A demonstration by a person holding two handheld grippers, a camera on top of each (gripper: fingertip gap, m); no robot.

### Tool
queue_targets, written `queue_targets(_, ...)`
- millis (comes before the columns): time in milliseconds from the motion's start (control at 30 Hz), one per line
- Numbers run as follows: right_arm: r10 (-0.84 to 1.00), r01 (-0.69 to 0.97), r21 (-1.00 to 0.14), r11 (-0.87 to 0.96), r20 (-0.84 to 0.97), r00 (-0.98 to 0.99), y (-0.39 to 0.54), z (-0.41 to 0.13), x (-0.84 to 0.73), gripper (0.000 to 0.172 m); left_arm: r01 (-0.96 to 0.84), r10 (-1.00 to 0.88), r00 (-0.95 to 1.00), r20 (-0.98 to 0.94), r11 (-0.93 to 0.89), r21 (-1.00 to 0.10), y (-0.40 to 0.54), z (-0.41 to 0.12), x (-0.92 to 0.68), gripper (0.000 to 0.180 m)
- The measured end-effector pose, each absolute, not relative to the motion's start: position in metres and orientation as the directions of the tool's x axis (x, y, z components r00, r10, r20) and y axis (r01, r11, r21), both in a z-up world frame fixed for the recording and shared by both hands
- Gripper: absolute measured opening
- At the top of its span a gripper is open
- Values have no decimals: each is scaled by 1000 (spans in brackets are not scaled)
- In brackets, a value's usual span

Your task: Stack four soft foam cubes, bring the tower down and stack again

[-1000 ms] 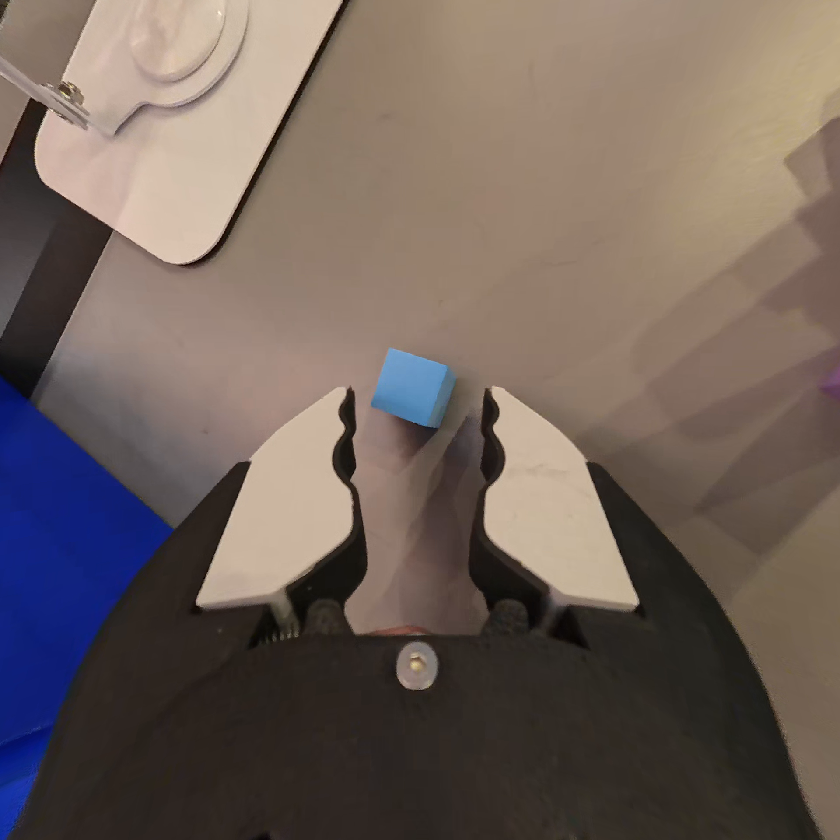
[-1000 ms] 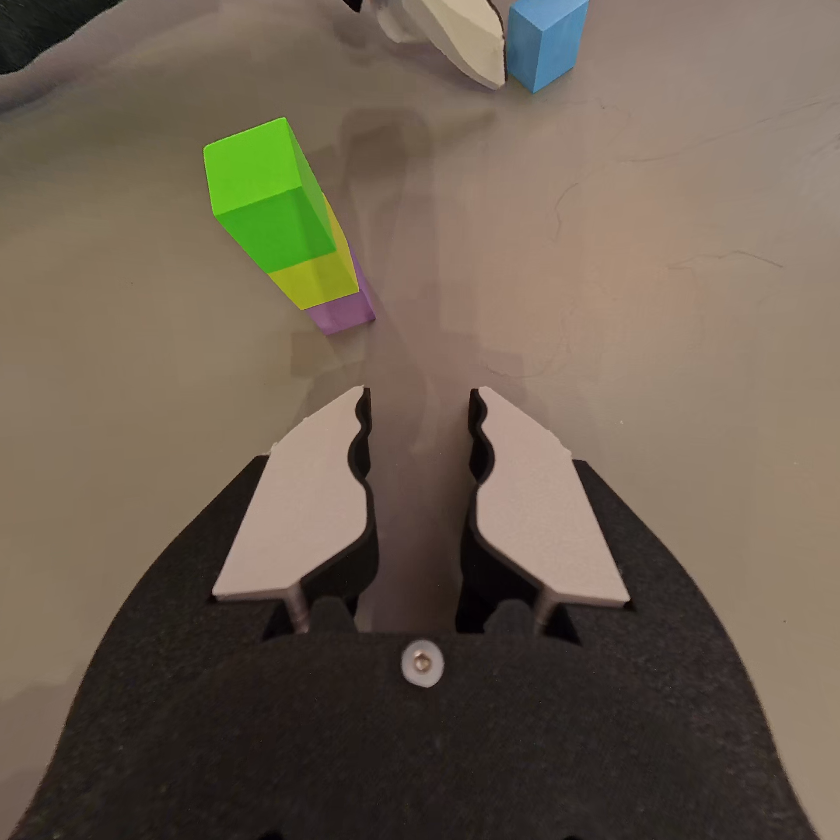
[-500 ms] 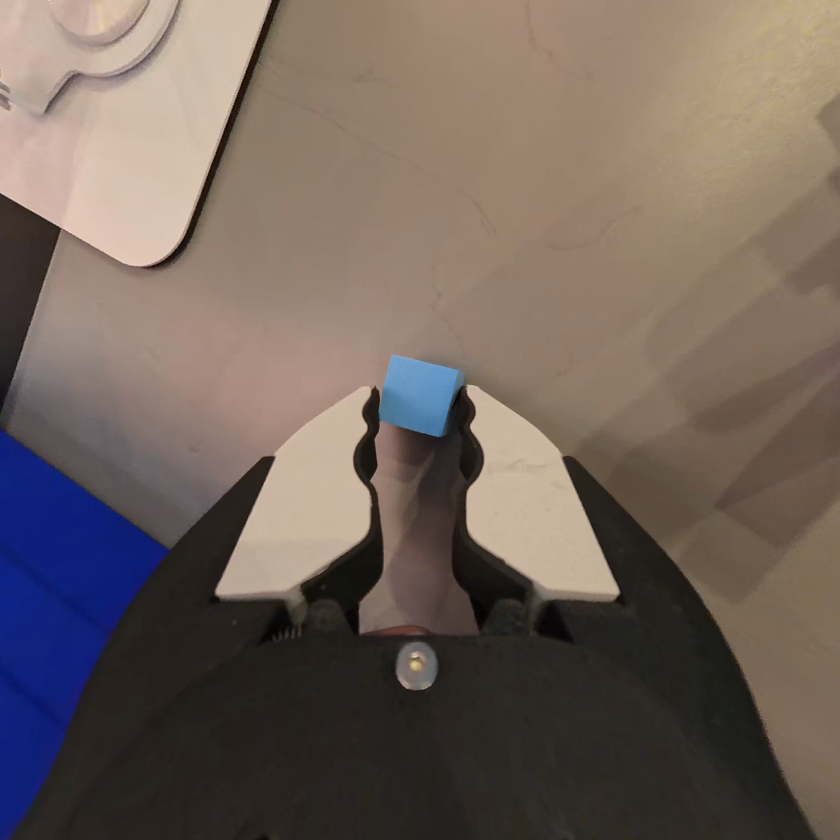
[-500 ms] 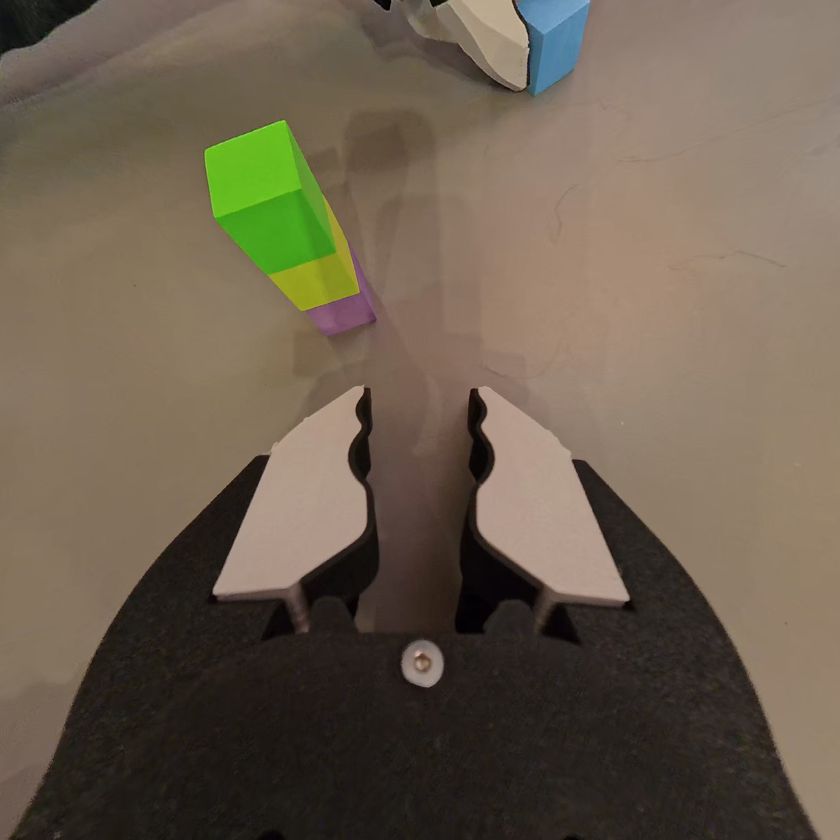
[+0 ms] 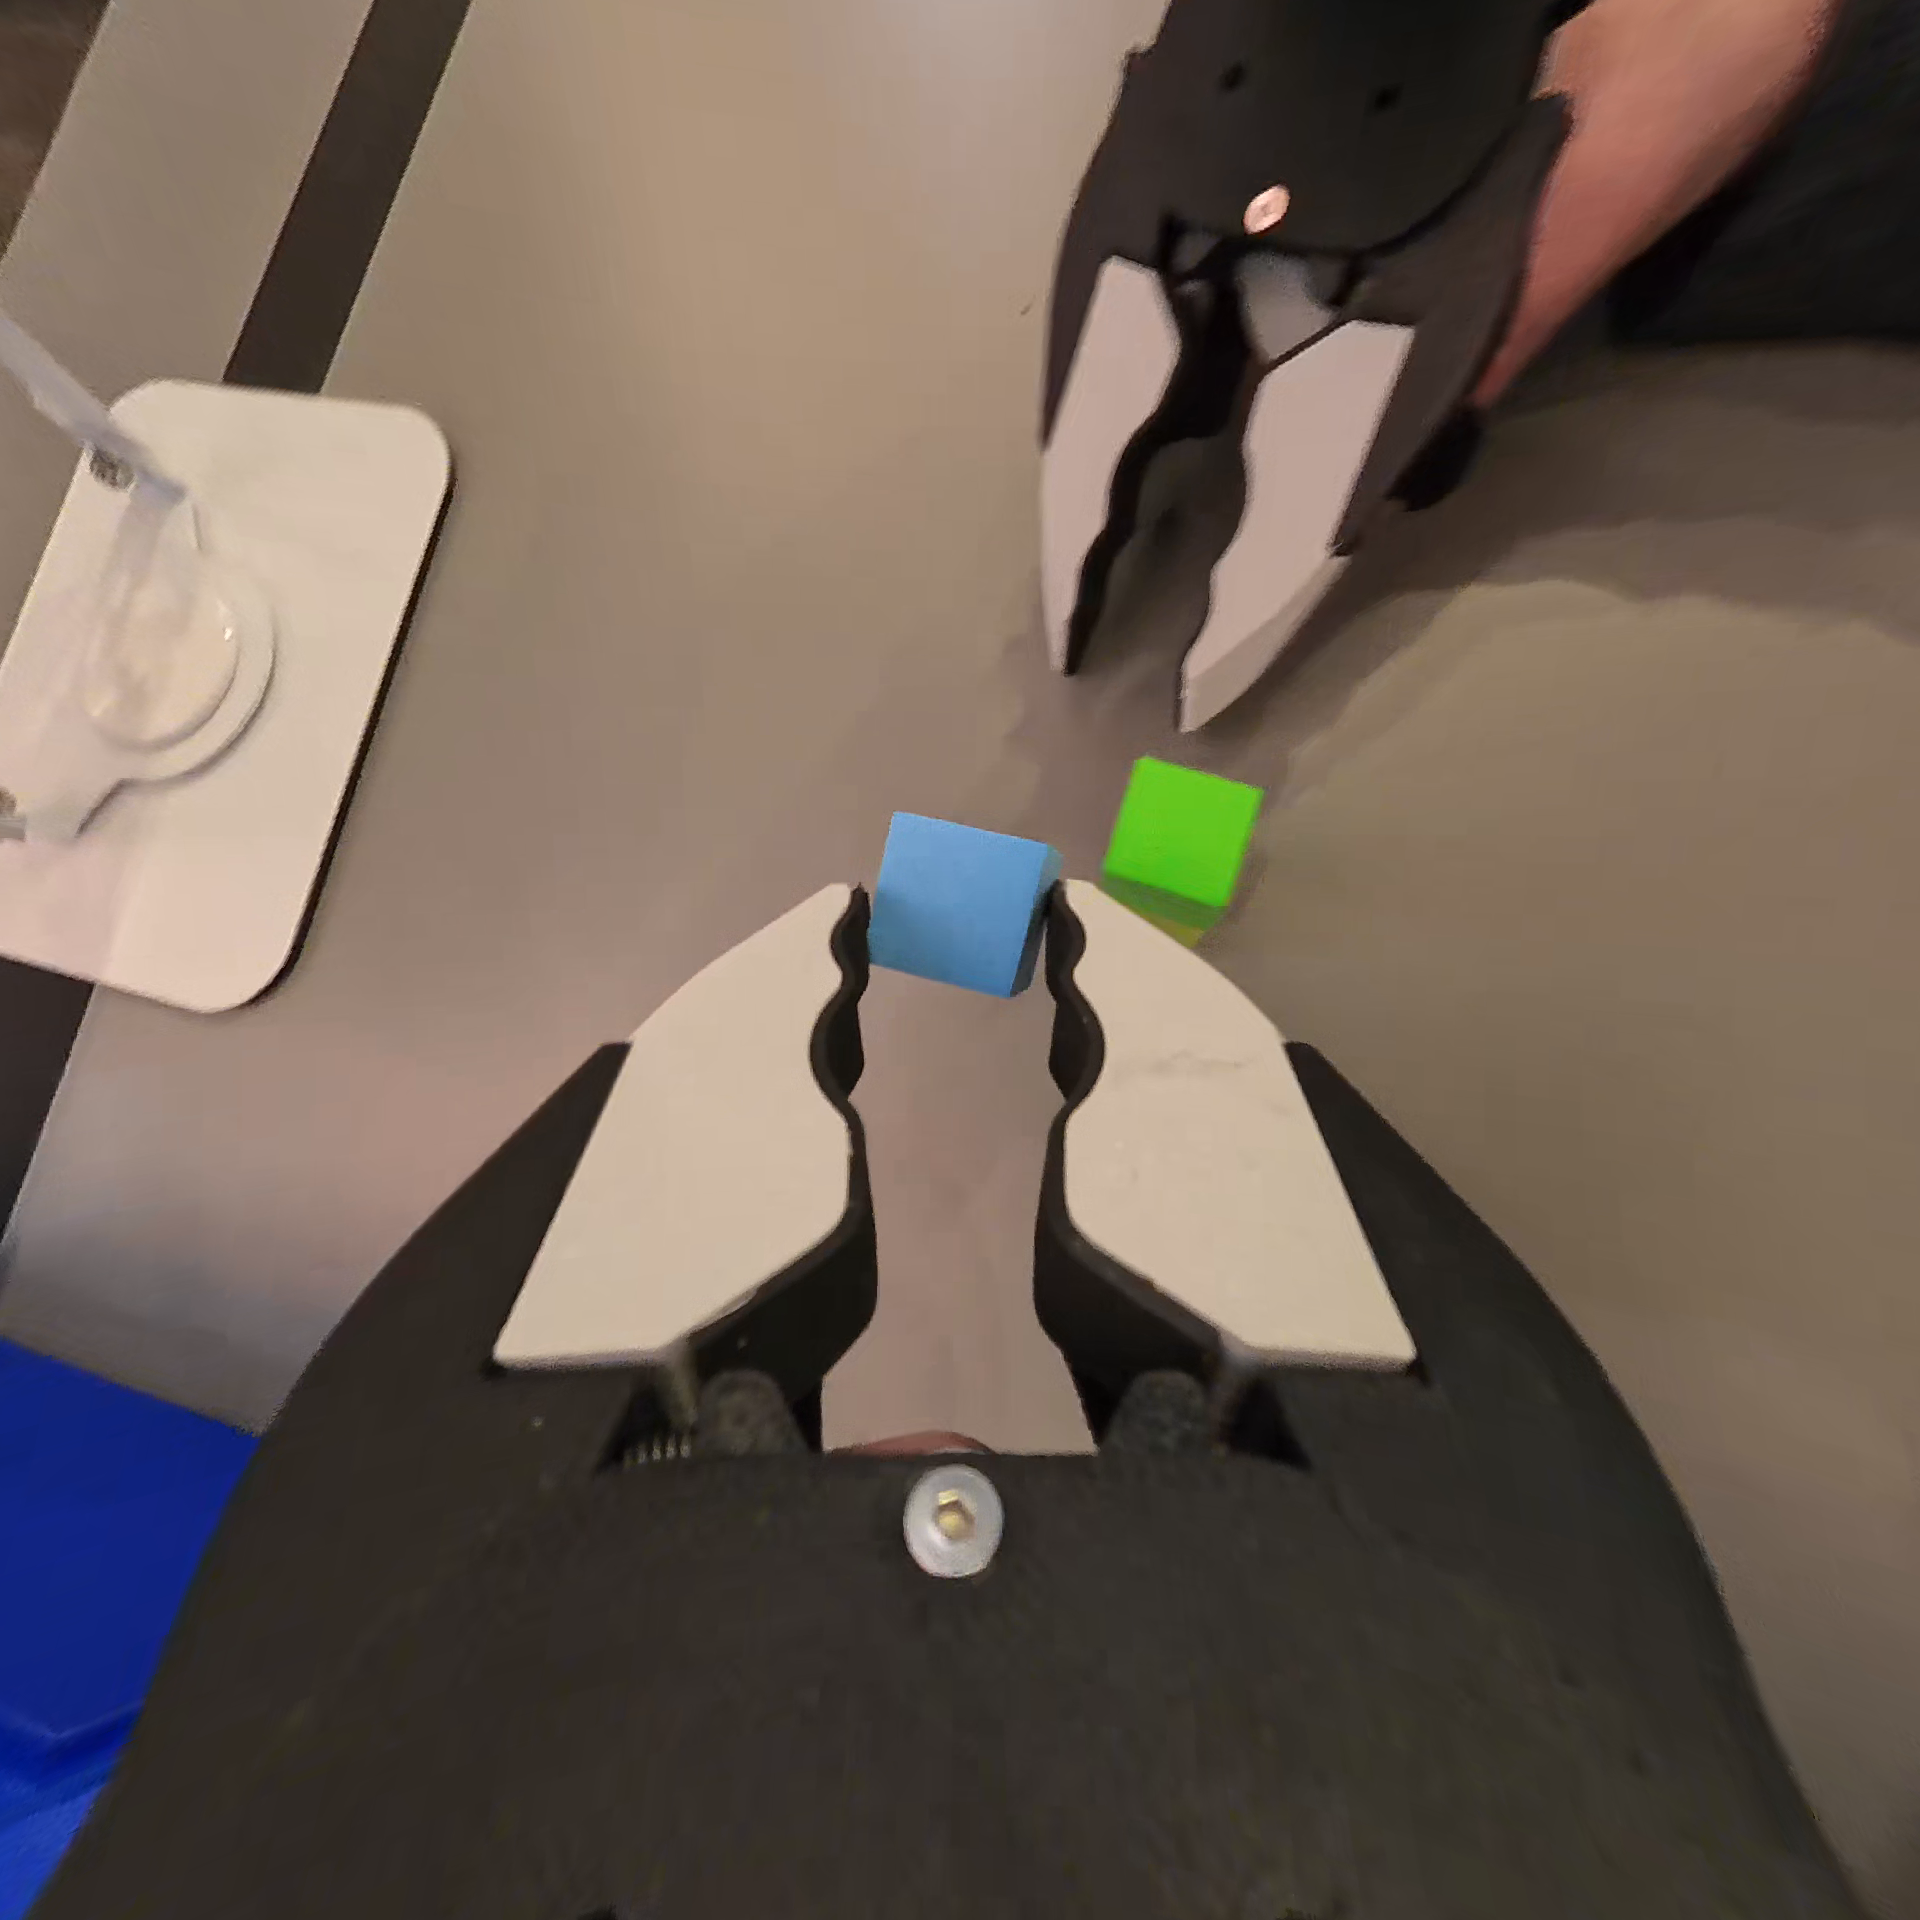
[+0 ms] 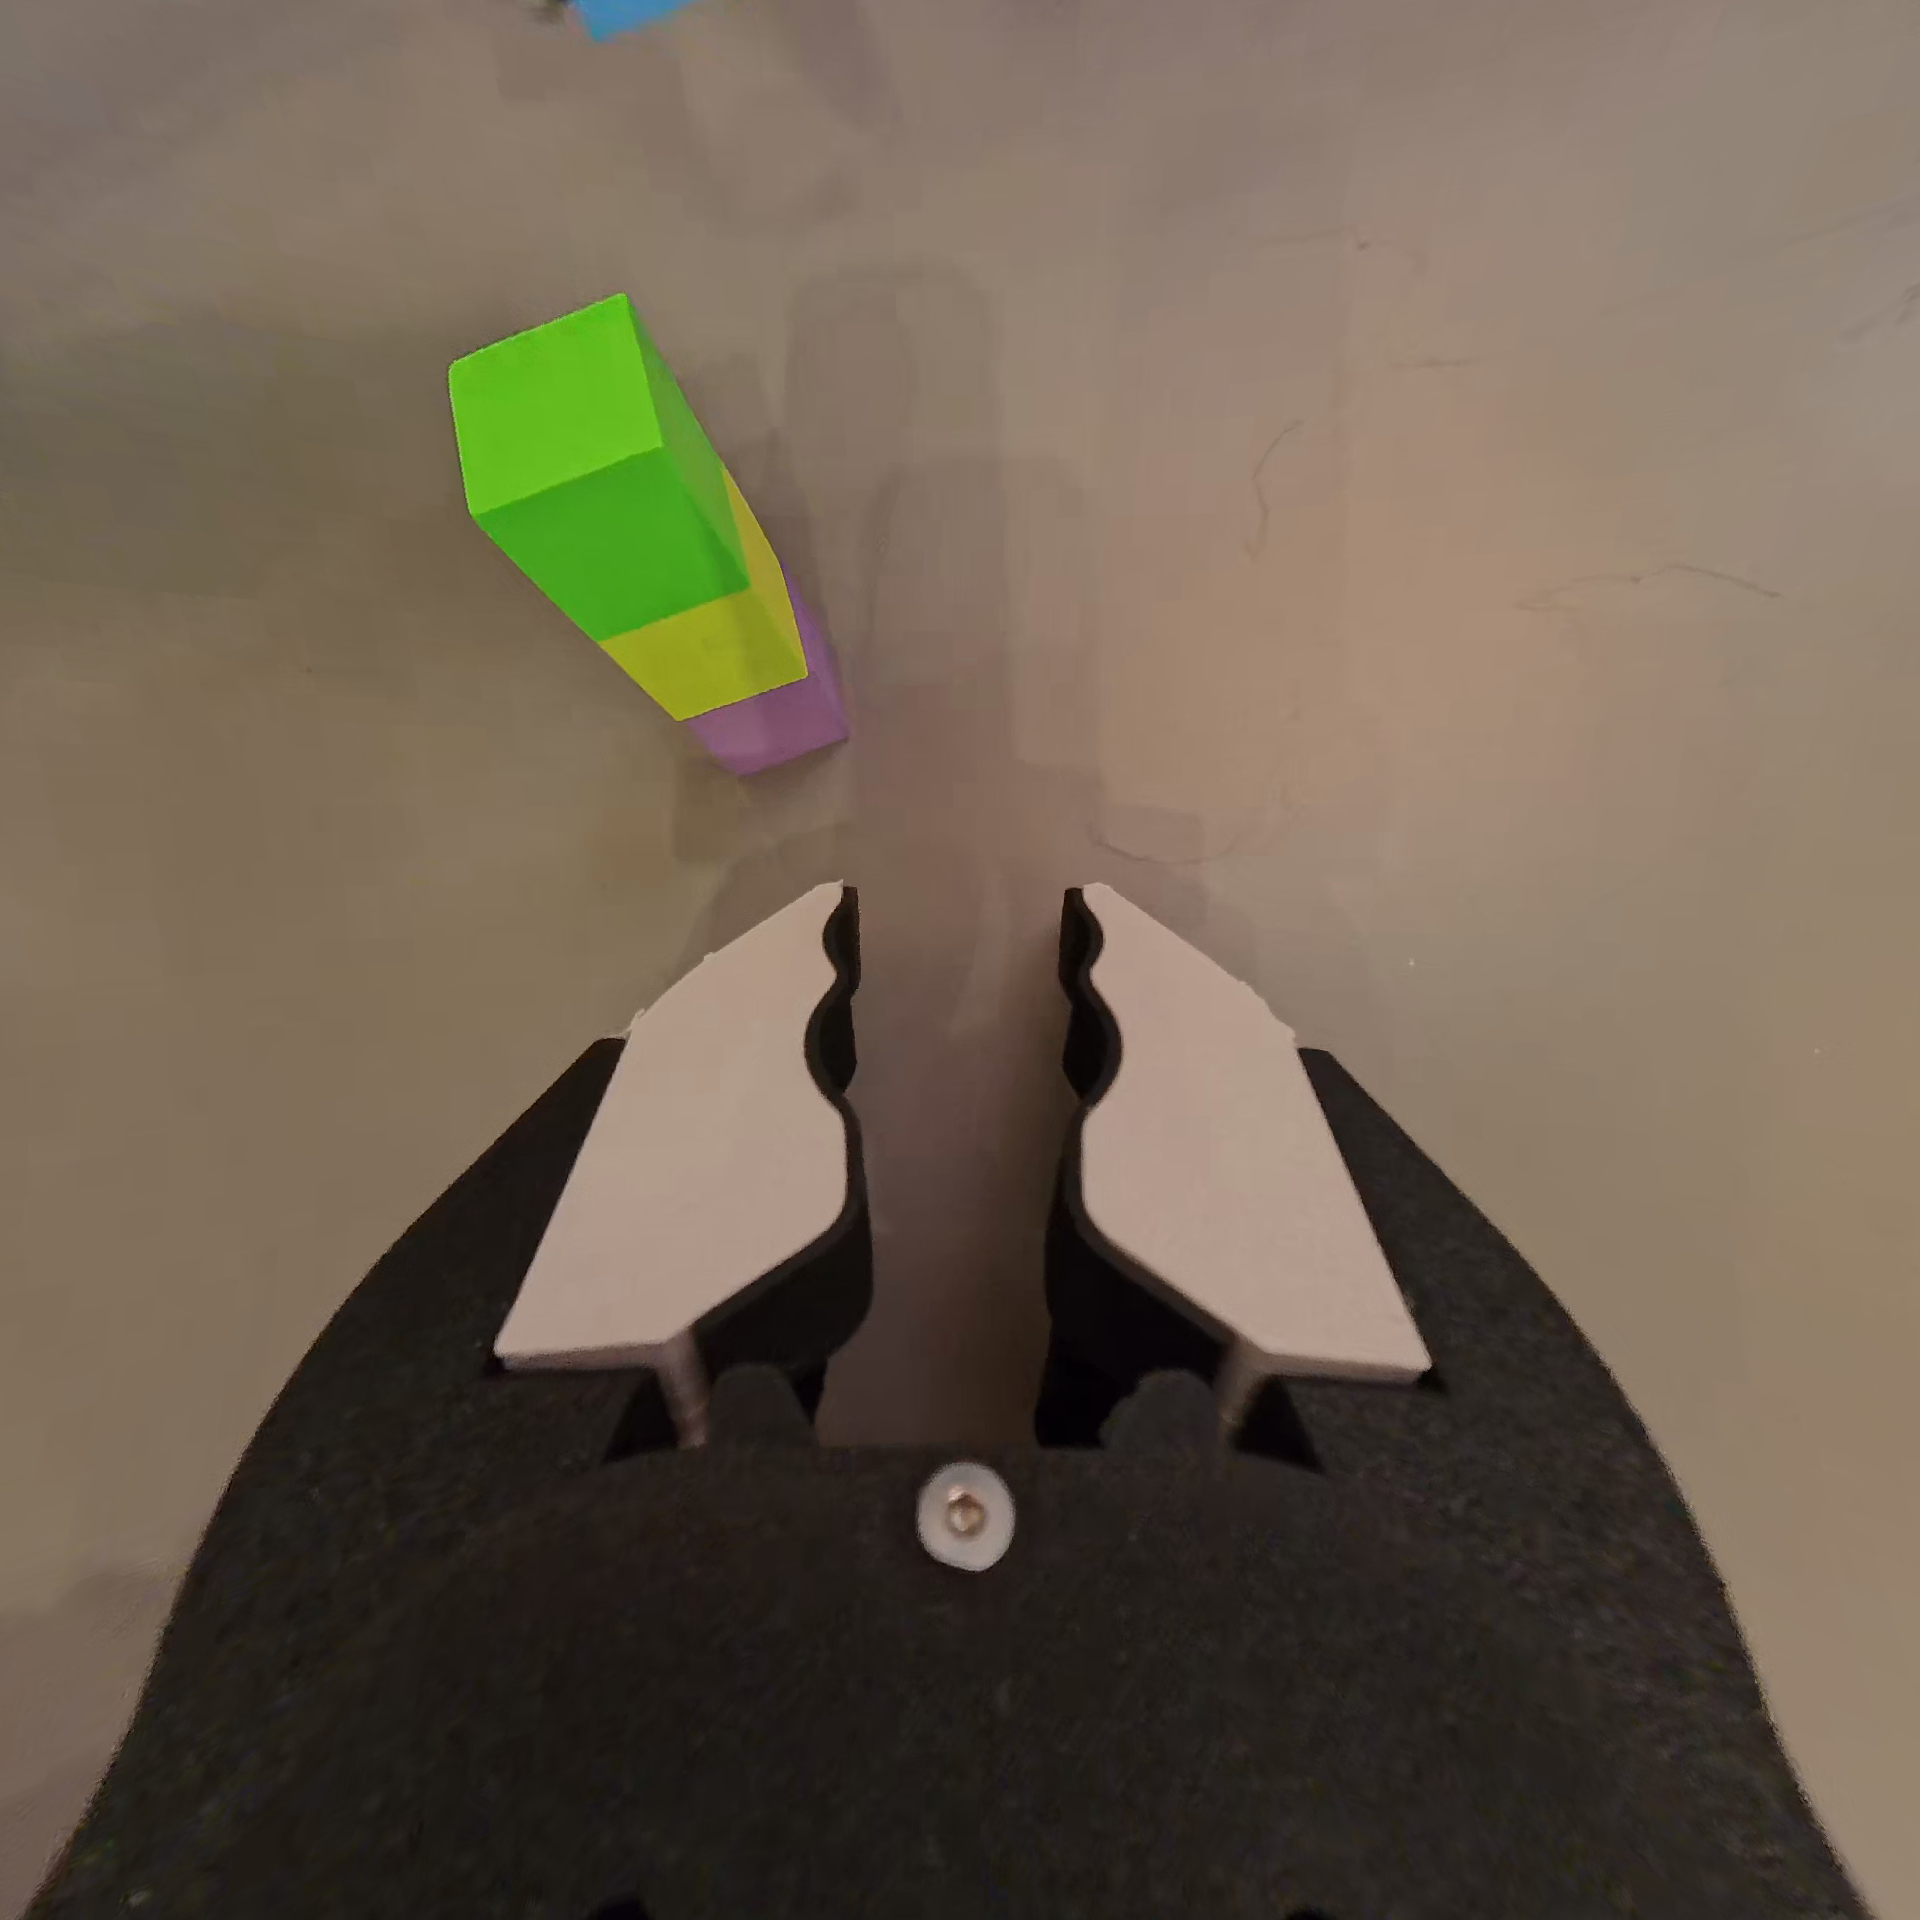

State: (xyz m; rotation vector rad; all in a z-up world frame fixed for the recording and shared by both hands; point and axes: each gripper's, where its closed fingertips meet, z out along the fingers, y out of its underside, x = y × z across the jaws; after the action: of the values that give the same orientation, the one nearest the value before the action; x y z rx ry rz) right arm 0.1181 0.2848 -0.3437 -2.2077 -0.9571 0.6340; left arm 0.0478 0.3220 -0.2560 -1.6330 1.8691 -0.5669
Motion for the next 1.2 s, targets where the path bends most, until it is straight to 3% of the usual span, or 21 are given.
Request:
queue_targets(267,771,459,-716,-525,-173,612,284,-344,118,38,-725,-971,-194,-144,240,-646,281,-258,57,32)
queue_targets(400,771,453,-717,-530,-185,609,284,-343,118,39,-770,-963,-210,-169,269,-579,280,-267,57,32)
queue_targets(1200,768,441,-717,-539,-204,607,284,-342,118,39,-832,-975,-153,-160,215,-512,279,-269,58,32)
